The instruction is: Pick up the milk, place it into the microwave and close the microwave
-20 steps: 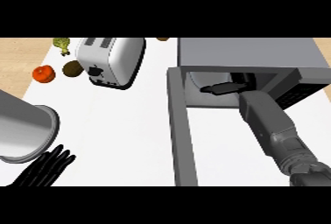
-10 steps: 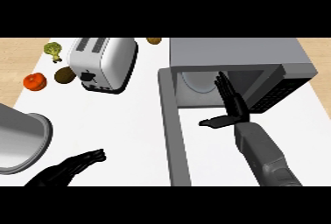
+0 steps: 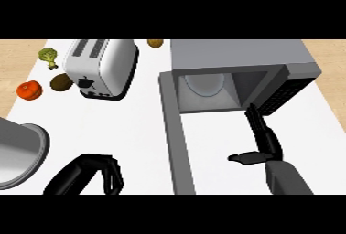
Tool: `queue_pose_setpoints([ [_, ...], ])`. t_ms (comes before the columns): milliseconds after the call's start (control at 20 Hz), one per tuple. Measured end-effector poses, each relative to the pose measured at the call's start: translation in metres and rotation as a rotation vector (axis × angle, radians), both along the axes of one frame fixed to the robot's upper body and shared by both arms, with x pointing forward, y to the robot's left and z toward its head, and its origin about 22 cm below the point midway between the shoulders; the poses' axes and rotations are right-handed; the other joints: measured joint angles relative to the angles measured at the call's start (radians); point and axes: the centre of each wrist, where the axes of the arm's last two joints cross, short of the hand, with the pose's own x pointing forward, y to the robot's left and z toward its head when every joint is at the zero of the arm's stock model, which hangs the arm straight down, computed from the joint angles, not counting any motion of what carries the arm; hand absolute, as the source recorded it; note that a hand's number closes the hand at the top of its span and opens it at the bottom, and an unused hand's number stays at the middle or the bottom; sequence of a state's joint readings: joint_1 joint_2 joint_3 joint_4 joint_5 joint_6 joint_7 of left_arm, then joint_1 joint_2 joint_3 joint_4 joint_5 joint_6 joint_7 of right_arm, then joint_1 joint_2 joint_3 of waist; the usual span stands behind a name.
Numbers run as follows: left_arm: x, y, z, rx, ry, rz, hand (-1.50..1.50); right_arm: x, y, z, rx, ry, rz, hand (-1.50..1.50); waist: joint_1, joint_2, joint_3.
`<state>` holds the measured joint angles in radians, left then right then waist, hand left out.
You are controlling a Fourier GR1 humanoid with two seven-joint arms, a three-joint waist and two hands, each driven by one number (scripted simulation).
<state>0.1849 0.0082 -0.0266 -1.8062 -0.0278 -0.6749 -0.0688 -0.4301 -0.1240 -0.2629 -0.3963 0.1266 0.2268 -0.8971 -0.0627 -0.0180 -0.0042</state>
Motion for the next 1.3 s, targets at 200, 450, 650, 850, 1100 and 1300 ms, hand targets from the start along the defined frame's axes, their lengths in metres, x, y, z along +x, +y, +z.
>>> queue_pose_setpoints([
  [200, 0.014, -0.017, -0.004, 0.058, -0.013, -0.044, 1.50, -0.027, -0.030, -0.003, -0.007, -0.003, -0.049, -1.50, -0.005, 0.000, 0.000],
  [450, 0.028, -0.048, -0.011, 0.104, -0.030, -0.105, 1.50, -0.067, -0.069, 0.004, -0.020, -0.022, -0.100, -1.50, -0.004, 0.004, -0.001],
  [650, 0.032, -0.071, -0.020, 0.119, -0.061, -0.123, 1.50, -0.101, -0.092, 0.020, -0.011, -0.035, -0.107, -1.50, 0.002, 0.007, -0.001],
  [850, 0.039, -0.099, -0.030, 0.110, -0.081, -0.157, 1.50, -0.124, -0.105, 0.043, 0.000, -0.076, -0.104, -1.50, 0.007, 0.011, 0.000],
  [1100, 0.031, -0.139, -0.047, 0.127, -0.059, -0.227, 1.50, -0.137, -0.105, 0.071, 0.047, -0.122, -0.046, -1.50, 0.003, 0.014, 0.000],
  [1300, 0.021, -0.170, -0.055, 0.134, -0.039, -0.233, 1.50, -0.137, -0.098, 0.096, 0.086, -0.159, 0.021, -1.50, -0.002, 0.017, 0.000],
])
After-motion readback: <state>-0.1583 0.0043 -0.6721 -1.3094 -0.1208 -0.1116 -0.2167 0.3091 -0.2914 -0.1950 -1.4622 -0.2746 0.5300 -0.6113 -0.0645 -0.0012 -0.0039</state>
